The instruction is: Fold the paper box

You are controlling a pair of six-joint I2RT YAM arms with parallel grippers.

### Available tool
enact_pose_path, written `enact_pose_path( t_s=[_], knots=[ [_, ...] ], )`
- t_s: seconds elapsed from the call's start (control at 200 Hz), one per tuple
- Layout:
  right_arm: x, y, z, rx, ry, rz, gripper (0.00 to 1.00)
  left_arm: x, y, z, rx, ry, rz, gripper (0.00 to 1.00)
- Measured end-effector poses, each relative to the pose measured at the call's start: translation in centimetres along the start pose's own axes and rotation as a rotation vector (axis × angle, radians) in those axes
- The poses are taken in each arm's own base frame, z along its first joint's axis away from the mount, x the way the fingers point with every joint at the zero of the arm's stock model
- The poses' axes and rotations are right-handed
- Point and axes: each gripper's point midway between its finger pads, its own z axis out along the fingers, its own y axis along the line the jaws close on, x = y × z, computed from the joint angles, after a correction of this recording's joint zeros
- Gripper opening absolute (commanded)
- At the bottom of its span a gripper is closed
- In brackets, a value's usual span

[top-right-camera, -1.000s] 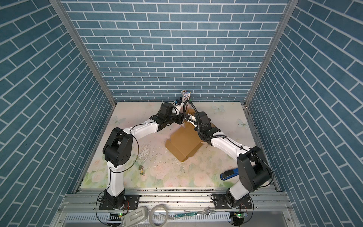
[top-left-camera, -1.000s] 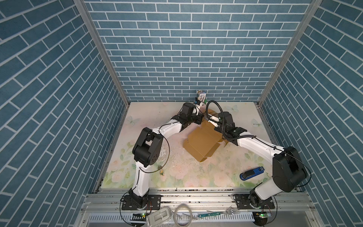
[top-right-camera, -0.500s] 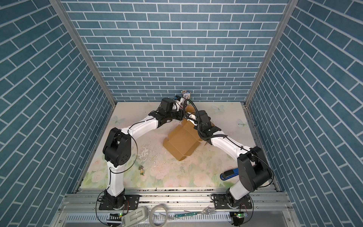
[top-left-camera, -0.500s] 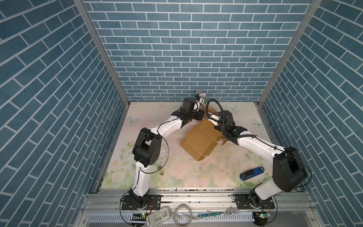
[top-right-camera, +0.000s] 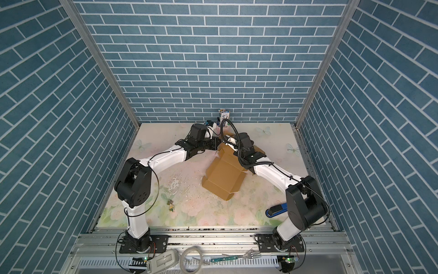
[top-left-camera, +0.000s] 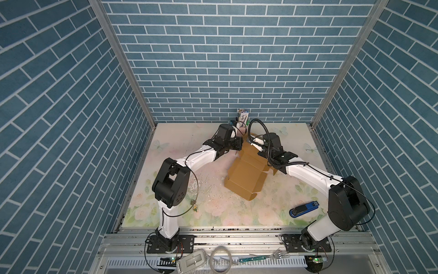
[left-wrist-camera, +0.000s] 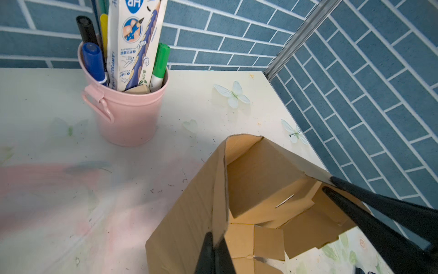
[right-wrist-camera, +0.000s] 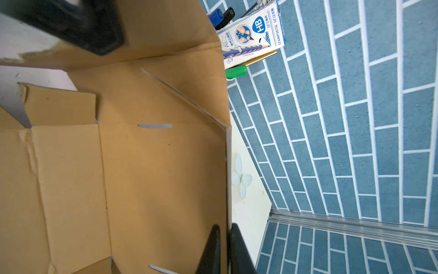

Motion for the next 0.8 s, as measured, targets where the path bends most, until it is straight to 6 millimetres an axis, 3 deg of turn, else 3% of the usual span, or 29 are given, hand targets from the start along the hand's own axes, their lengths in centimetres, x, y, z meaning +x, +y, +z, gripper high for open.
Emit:
enact_pose_path(
  t_s=[0.465, 0.8],
  knots=[
    [-1.9, 2.0, -0.8, -0.026, -0.038, -0.033, 0.15, 4.1, 2.0, -0.1, -0.009, -0.066, -0.036, 0.00],
    [-2.2, 4.0, -0.9, -0.044, -0.025, -0.071, 0.16, 3.2, 2.0, -0.2, 0.000, -0.137, -0.053, 0.00]
  ],
)
